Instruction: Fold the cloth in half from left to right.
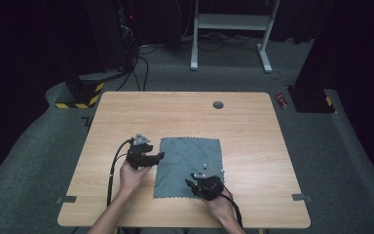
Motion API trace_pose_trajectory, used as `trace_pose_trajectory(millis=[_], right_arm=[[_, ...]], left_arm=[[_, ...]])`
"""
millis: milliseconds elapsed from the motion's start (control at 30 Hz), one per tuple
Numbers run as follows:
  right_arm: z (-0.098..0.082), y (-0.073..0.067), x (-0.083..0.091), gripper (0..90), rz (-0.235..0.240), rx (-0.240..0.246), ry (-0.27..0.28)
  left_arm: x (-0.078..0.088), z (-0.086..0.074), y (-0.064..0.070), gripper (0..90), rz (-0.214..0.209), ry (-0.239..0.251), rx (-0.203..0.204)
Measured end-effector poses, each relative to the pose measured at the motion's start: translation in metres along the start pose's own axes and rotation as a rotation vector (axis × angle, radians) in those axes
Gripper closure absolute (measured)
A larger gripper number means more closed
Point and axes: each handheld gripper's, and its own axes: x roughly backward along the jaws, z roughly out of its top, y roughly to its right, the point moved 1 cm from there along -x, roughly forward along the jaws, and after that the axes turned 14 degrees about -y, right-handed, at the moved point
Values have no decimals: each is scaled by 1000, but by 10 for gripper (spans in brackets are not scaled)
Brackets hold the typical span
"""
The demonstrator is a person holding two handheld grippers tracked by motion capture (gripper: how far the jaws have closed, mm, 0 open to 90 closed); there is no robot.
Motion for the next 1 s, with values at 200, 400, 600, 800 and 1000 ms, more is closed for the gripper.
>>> trace_pose_trajectory(millis=[200, 400, 600, 800, 1000], right_arm=[[13, -13, -5, 698, 28, 45, 13], [28, -28, -14, 713, 57, 104, 7], [39, -41, -23, 717, 93, 147, 1], [46, -59, -35, 709, 124, 197, -19], [49, -68, -39, 698, 130, 224, -21]], left_arm=[[-4, 19, -8, 397, 54, -31, -8], [-15, 35, -18, 424, 96, -76, 4], [-24, 49, -22, 434, 114, -99, -1], [-37, 58, -26, 450, 138, -137, 6], [-49, 59, -31, 458, 149, -159, 36]])
